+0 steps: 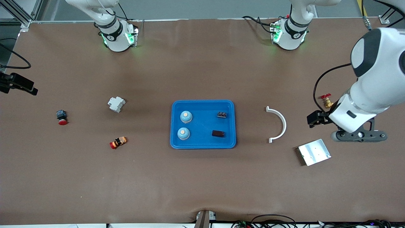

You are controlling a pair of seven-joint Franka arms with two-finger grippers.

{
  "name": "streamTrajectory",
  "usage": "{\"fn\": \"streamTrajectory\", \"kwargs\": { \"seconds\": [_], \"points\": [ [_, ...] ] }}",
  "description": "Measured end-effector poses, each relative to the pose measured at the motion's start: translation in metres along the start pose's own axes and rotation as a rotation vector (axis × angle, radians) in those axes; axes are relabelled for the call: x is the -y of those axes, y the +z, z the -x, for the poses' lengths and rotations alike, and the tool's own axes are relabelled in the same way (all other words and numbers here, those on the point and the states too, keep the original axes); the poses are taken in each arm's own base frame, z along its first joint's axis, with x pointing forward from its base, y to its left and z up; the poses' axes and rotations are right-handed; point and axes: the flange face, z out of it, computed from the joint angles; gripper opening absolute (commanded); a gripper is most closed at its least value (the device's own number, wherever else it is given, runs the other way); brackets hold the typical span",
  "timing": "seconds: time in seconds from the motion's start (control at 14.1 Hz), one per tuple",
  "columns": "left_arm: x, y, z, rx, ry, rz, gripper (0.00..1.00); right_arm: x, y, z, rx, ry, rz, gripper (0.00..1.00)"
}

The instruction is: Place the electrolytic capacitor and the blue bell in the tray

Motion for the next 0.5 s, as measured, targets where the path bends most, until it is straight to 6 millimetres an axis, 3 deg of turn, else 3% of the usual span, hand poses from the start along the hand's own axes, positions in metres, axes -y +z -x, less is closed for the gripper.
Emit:
{"fn": "streamTrajectory", "kwargs": {
  "seconds": [0.21,0.5],
  "points": [
    [0.008,-0.019,0.02,0.013,-0.016,0.035,1.0,0.0,0.0,0.0,0.0,0.0,0.0,1.0],
    [0.011,-0.028,0.045,0.022,0.002,0.038,1.0,-0.001,0.0,0.0,0.0,0.002,0.0,1.0]
  ]
}}
